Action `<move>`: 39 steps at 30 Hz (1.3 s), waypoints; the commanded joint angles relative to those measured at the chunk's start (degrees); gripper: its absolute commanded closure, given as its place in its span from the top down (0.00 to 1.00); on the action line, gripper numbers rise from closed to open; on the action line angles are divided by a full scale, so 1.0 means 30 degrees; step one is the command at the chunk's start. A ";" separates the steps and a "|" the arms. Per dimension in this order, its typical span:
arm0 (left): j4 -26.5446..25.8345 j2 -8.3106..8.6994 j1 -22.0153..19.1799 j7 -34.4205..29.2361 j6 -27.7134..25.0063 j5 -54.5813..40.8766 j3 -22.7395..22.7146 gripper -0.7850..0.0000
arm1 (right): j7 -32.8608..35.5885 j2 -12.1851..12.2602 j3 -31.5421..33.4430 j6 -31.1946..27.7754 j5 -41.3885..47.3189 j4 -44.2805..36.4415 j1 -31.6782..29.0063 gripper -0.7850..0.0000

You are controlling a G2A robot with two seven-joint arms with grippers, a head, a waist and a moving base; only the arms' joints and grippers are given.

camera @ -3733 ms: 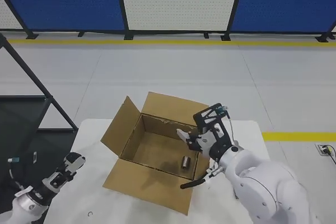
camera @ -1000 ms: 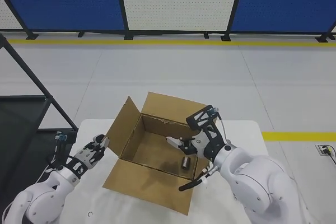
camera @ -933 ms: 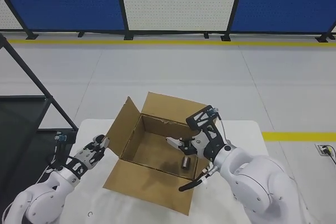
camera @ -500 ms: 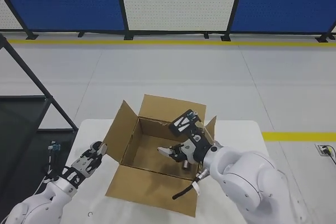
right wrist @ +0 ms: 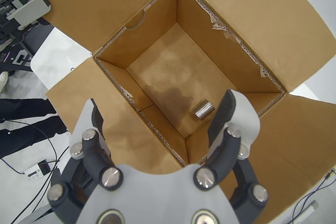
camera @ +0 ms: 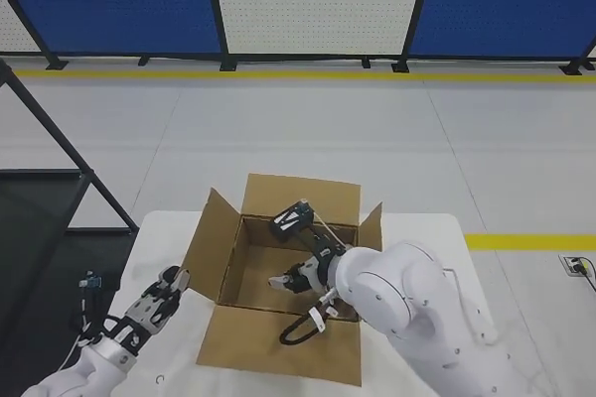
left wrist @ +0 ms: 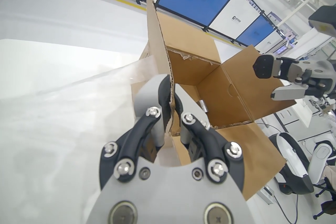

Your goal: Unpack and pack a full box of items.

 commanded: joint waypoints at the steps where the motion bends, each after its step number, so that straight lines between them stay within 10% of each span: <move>1: -0.0226 -0.0005 0.0311 0.0096 -0.0015 -0.0033 -0.0101 0.00 | -0.0001 0.0002 0.0003 -0.0008 -0.0006 -0.0004 -0.0011 1.00; 22: -0.1356 -0.0083 0.2376 0.0756 -0.0469 -0.0645 -0.0815 0.00 | 0.2633 -0.1830 -0.3511 0.4825 0.1380 0.8726 0.3780 1.00; 39: -0.1604 -0.0122 0.2866 0.0782 -0.0941 -0.0998 -0.1068 0.00 | 0.1179 -0.2328 -0.4156 0.4731 0.1698 1.1068 0.3641 1.00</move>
